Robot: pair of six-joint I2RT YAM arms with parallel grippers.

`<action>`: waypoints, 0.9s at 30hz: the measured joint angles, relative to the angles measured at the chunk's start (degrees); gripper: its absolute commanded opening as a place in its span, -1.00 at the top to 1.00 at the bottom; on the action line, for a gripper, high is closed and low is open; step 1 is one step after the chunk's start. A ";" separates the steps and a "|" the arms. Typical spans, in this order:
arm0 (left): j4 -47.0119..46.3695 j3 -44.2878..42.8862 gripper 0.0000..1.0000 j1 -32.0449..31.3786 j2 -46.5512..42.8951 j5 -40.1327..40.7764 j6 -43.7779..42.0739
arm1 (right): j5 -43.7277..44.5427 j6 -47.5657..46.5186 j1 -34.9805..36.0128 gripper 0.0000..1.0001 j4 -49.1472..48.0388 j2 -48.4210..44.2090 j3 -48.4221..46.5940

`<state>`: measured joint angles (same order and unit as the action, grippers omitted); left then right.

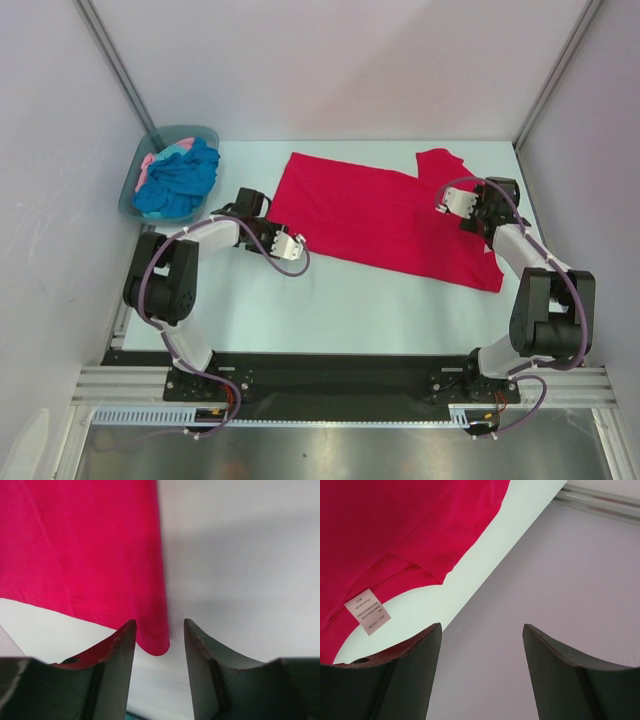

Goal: Fold and stack the t-shirts
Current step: Fold the tshirt

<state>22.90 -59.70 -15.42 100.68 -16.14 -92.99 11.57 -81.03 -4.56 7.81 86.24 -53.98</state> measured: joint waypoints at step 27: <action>12.66 -3.52 0.99 -0.07 2.16 1.40 -3.15 | 1.05 1.77 1.22 -0.41 -0.70 2.43 -3.67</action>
<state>35.55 -63.22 -15.49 102.85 -14.74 -96.14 12.62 -79.26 -3.33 7.11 88.66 -57.65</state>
